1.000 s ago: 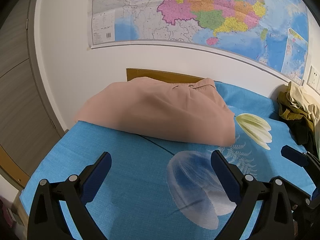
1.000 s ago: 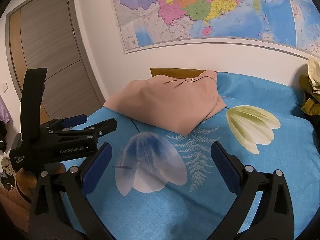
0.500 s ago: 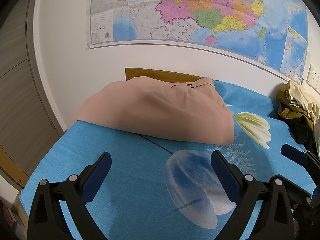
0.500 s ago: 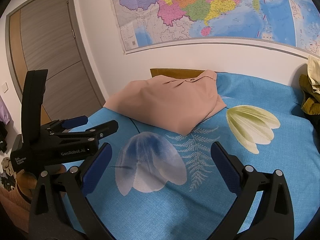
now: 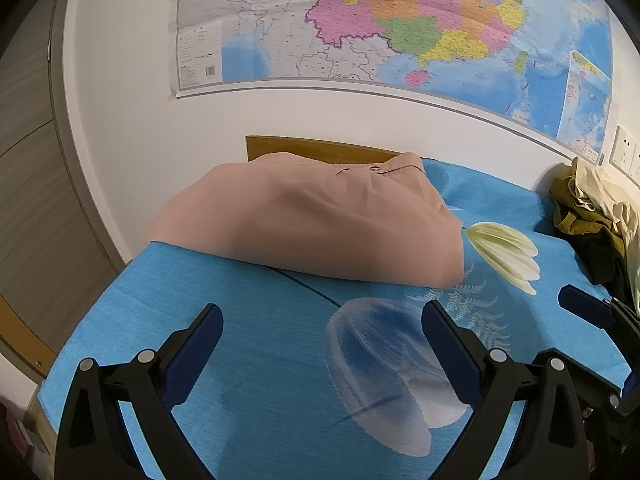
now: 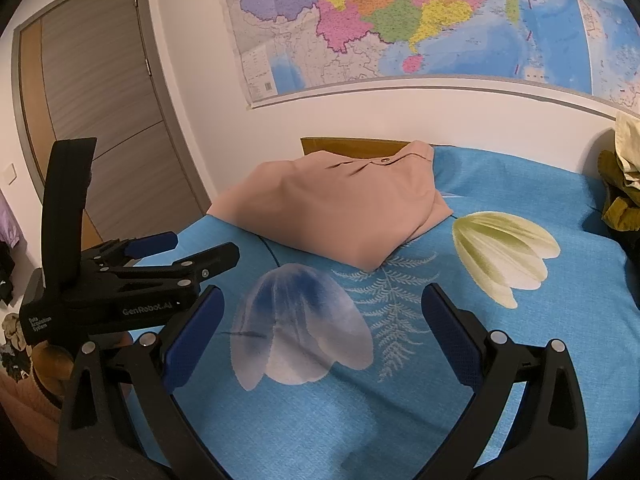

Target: Fold large clothes

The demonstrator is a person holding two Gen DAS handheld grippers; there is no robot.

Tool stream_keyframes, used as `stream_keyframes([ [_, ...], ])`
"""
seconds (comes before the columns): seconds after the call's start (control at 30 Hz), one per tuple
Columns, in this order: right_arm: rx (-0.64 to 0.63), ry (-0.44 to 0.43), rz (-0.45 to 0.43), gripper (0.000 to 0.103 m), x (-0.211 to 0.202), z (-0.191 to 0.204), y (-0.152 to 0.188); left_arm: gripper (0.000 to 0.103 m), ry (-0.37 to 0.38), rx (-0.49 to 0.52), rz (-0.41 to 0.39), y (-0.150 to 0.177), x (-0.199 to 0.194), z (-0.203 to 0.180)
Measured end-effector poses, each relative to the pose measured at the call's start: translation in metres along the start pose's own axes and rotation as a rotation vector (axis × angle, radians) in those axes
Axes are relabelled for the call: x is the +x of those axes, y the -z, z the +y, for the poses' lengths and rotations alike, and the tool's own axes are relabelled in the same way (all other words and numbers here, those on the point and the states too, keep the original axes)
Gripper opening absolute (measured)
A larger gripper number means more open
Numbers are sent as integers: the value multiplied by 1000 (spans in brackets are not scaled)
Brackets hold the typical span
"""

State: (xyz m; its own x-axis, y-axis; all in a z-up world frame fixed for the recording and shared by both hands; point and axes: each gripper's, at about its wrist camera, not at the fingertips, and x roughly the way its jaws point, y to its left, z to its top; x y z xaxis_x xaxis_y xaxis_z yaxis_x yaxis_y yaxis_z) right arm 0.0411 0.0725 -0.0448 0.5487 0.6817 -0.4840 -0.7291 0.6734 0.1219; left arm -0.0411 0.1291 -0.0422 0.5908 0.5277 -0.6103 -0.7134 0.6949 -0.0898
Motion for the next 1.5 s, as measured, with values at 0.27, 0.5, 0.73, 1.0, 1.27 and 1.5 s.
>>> stream_keyframes([
  [0.27, 2, 1, -6, 97, 0, 0, 0, 96, 2, -1, -2, 0, -1, 0],
  [0.5, 0, 1, -11, 97, -2, 1, -1, 96, 1, 1, -9, -2, -2, -2],
  [0.73, 2, 0, -14, 97, -3, 2, -2, 96, 1, 3, -12, -3, -3, -2],
  [1.0, 4, 3, -14, 97, -4, 2, -2, 96, -2, 10, -17, -2, -3, -4],
  [1.27, 21, 18, -21, 97, -10, -2, 3, 96, 30, 35, -51, -1, -7, -15],
  [1.5, 80, 105, -45, 97, -39, -24, 20, 96, 115, 96, -14, 4, -3, -49],
])
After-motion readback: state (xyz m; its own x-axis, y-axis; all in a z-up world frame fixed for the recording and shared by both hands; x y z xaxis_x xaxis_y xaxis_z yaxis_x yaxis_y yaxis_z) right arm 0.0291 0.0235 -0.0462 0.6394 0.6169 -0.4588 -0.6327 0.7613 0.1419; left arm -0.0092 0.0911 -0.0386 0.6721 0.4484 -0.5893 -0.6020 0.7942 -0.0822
